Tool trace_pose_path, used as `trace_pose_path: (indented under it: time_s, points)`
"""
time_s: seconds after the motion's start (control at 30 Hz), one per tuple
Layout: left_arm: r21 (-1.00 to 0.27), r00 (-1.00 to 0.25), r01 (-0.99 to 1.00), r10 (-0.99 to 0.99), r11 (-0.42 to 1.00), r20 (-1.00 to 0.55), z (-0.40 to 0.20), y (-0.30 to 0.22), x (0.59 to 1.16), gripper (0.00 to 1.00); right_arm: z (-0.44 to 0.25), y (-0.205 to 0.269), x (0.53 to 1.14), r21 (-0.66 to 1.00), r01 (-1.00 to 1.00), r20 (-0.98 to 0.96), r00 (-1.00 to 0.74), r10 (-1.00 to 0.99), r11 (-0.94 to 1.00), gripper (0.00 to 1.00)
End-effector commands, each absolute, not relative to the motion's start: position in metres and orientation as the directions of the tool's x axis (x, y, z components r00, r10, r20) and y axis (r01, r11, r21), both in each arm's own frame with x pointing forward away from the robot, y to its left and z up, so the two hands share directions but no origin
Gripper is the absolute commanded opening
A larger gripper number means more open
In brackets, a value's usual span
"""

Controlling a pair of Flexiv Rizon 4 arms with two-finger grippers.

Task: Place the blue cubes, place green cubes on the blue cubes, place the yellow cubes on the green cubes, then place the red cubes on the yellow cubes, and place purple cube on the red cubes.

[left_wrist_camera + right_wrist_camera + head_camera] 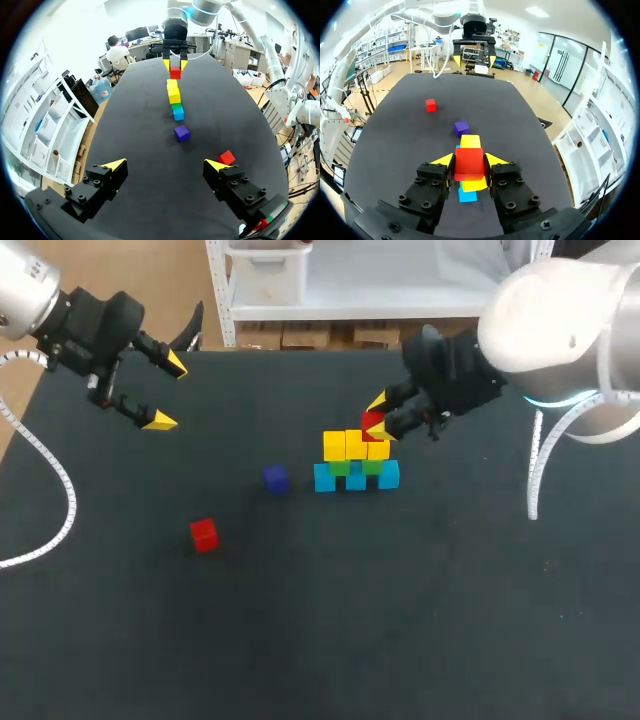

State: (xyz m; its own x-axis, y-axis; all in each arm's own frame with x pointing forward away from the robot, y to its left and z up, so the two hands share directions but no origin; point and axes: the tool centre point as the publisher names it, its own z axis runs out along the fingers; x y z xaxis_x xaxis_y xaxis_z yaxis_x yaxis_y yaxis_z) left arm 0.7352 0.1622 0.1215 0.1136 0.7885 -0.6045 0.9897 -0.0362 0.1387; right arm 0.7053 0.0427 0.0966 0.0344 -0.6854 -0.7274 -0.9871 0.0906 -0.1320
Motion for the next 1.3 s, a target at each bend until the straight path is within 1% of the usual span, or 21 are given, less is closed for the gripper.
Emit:
trace_pose_path:
  time_s: [0.03,0.37,1.3]
  points:
    - [0.142,0.117,0.989,0.787,-0.037,-0.606,0.1208,0.1630,0.7346,1.00,0.0910,0.0474,0.7155,-0.121,-0.988,-0.720,0.023,-0.694,0.092,0.00]
    - [0.142,0.117,0.989,0.787,-0.037,-0.606,0.1208,0.1630,0.7346,1.00,0.0876,0.0440,0.7165,-0.120,-0.985,-0.714,-0.001,-0.700,0.124,0.00]
    - [0.142,0.117,0.989,0.787,-0.037,-0.606,0.1208,0.1630,0.7346,1.00,0.0830,0.0462,0.7171,-0.115,-0.986,-0.717,-0.002,-0.697,0.122,0.00]
